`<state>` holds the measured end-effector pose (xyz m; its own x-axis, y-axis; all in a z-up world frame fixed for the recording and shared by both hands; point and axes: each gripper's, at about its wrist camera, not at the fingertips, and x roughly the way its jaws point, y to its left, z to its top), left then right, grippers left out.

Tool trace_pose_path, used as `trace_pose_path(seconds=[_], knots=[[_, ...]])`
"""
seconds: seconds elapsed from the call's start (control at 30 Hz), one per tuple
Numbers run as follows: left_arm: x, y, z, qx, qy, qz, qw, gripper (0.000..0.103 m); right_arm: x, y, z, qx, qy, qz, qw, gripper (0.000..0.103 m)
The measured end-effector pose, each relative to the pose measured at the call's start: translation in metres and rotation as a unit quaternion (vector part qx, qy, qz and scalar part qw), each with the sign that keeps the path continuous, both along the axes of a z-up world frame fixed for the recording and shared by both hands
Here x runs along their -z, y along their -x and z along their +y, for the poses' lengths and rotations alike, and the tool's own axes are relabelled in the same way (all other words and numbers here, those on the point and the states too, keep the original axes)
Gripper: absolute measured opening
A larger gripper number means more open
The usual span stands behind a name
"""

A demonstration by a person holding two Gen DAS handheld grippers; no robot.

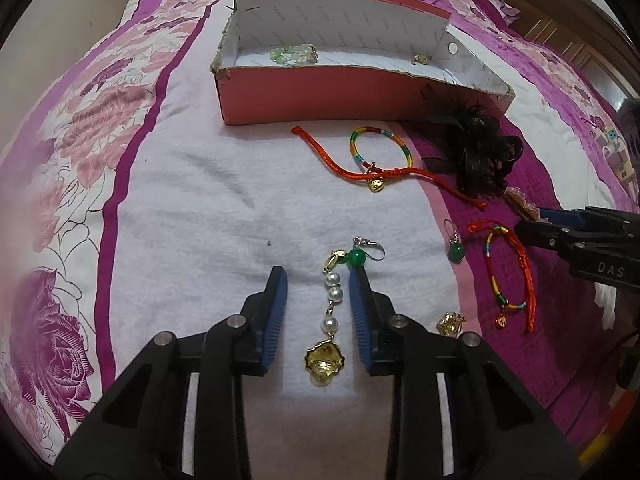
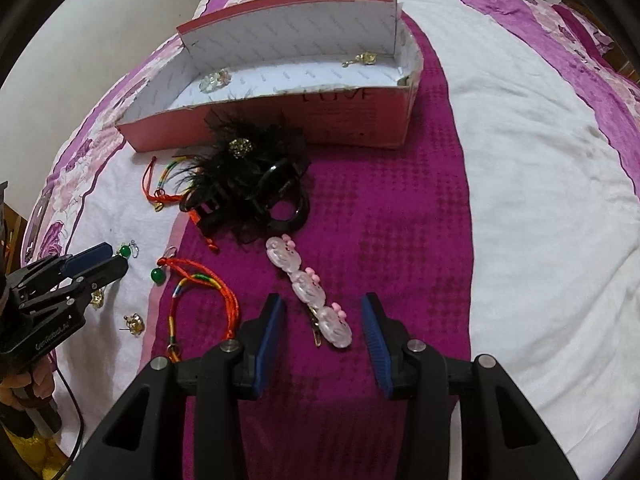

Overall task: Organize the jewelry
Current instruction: 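Grasp the pearl pendant with the left tool while the right tool grasps the pink flower clip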

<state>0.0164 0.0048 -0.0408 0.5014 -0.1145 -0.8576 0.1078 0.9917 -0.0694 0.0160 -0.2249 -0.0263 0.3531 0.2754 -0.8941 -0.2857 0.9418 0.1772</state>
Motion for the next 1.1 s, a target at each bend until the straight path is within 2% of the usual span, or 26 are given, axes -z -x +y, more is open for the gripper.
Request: trace_pose_path(seconds=[0.07,0.13,0.17,0.33,0.4,0.53,0.9,1.1], knots=[[0.0,0.0,-0.002,0.004,0.003,-0.001,1.0,0.016,0.002,-0.002,0.003,-0.003,0.0,-0.001,1.0,0.049],[0.0,0.001,-0.003,0.008,0.016,0.001,0.9998,0.002,0.003,-0.003,0.005,-0.008,0.0,-0.006,1.0,0.05],[0.0,0.002,-0.003,0.014,0.028,0.004,0.9995,0.0,0.002,-0.003,0.005,-0.009,0.0,-0.008,1.0,0.05],[-0.005,0.007,-0.002,0.017,0.052,-0.003,0.9985,0.0,0.001,0.002,0.003,-0.009,-0.003,-0.017,1.0,0.047],[-0.01,0.009,0.0,0.014,0.071,-0.007,0.9973,0.0,0.0,0.004,0.0,-0.003,-0.008,-0.021,1.0,0.04],[-0.023,0.014,0.004,0.006,0.093,-0.025,0.9953,0.0,-0.002,0.008,-0.006,0.013,-0.022,-0.025,0.999,0.02],[-0.056,0.019,0.021,-0.023,0.135,-0.06,0.9887,0.0,-0.025,0.031,-0.027,0.041,-0.07,-0.053,0.995,0.02],[-0.072,0.021,0.026,-0.029,0.137,-0.08,0.9869,0.0,-0.045,0.042,-0.035,0.046,-0.086,-0.078,0.992,0.02]])
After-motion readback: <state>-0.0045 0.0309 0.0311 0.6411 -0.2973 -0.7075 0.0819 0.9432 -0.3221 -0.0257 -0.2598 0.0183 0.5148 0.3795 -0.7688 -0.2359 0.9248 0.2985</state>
